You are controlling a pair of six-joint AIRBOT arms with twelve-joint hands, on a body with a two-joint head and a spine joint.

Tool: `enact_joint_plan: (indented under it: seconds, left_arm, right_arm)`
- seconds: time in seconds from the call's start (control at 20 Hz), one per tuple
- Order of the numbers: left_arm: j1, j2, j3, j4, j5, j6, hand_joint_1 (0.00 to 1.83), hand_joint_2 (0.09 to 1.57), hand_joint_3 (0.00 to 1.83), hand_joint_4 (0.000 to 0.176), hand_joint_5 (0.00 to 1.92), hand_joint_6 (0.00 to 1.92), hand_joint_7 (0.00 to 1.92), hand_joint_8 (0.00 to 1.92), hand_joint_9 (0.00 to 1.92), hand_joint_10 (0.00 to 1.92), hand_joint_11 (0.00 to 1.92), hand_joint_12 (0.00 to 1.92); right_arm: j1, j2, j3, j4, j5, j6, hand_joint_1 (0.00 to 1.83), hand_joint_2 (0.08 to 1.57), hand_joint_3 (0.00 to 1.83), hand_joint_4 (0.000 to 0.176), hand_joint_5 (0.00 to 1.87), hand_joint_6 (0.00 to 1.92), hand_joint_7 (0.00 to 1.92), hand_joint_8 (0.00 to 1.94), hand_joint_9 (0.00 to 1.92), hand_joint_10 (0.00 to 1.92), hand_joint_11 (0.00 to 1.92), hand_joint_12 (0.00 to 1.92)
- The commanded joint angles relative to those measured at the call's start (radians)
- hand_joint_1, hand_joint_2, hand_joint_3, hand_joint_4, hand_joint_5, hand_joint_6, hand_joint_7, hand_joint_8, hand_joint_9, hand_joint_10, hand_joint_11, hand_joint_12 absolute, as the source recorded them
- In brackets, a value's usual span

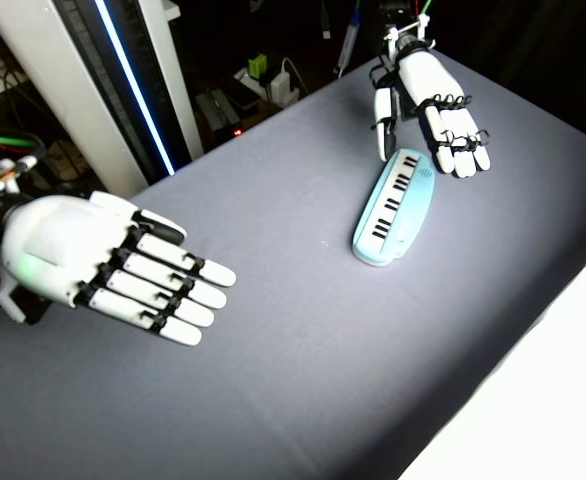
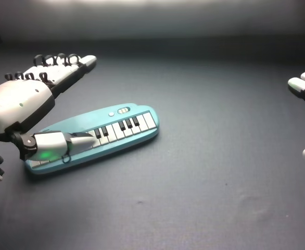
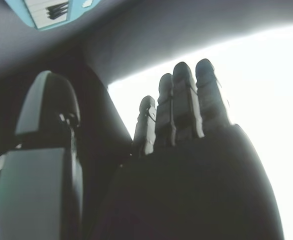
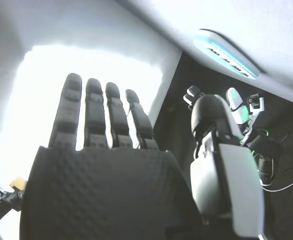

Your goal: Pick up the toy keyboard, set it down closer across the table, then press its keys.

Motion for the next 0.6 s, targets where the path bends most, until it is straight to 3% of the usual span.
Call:
enact_joint_plan:
  seconds: [0.0,0.1,0.2,0.3,0.35,0.45,0.5,0.55]
  left_arm:
    - [-0.006,-0.007,0.006,0.005,-0.124,-0.003,0.68,1.03,0.02,0.073,0.00,0.00,0.00,0.00,0.00,0.00,0.00,0.00]
    - [-0.006,-0.010,0.008,0.005,-0.116,-0.003,0.68,1.05,0.02,0.070,0.00,0.00,0.00,0.00,0.00,0.00,0.00,0.00]
    - [-0.007,-0.014,0.021,0.001,-0.077,-0.003,0.62,1.02,0.00,0.104,0.00,0.00,0.00,0.00,0.00,0.00,0.00,0.00]
    - [-0.012,-0.029,0.053,-0.030,-0.014,0.003,0.65,0.98,0.00,0.117,0.00,0.00,0.00,0.00,0.00,0.00,0.00,0.00]
    - [-0.016,-0.036,0.064,-0.039,0.011,0.008,0.71,0.96,0.00,0.136,0.00,0.00,0.00,0.00,0.00,0.00,0.00,0.00]
    - [-0.026,-0.054,0.086,-0.068,0.069,0.037,0.77,0.93,0.00,0.116,0.00,0.00,0.00,0.00,0.00,0.00,0.00,0.00]
    - [-0.029,-0.061,0.094,-0.074,0.085,0.042,0.78,0.92,0.00,0.130,0.00,0.00,0.00,0.00,0.00,0.00,0.00,0.00]
    - [-0.032,-0.071,0.107,-0.083,0.107,0.044,0.78,0.92,0.00,0.117,0.00,0.00,0.00,0.00,0.00,0.00,0.00,0.00]
  right_arm:
    - [0.001,0.000,0.004,-0.009,0.124,-0.002,0.32,1.36,0.01,0.017,0.00,0.00,0.00,0.00,0.00,0.00,0.00,0.00]
    - [0.002,0.000,0.004,-0.009,0.124,-0.002,0.36,1.36,0.00,0.021,0.00,0.00,0.00,0.00,0.00,0.00,0.00,0.00]
    - [0.002,0.000,0.004,-0.009,0.124,-0.002,0.35,1.37,0.00,0.022,0.00,0.00,0.00,0.00,0.00,0.00,0.00,0.00]
    - [0.002,0.000,0.004,-0.009,0.124,-0.002,0.37,1.37,0.00,0.022,0.00,0.00,0.00,0.00,0.00,0.00,0.00,0.00]
    - [0.002,-0.001,0.004,-0.009,0.124,-0.002,0.35,1.37,0.00,0.032,0.00,0.00,0.00,0.00,0.00,0.00,0.00,0.00]
    - [0.000,-0.004,0.004,-0.007,0.124,-0.002,0.34,1.37,0.00,0.030,0.00,0.00,0.00,0.00,0.00,0.00,0.00,0.00]
    - [-0.001,-0.004,0.004,-0.006,0.124,-0.002,0.34,1.37,0.00,0.028,0.00,0.00,0.00,0.00,0.00,0.00,0.00,0.00]
    - [-0.001,-0.004,0.004,-0.005,0.124,-0.002,0.35,1.37,0.00,0.020,0.00,0.00,0.00,0.00,0.00,0.00,0.00,0.00]
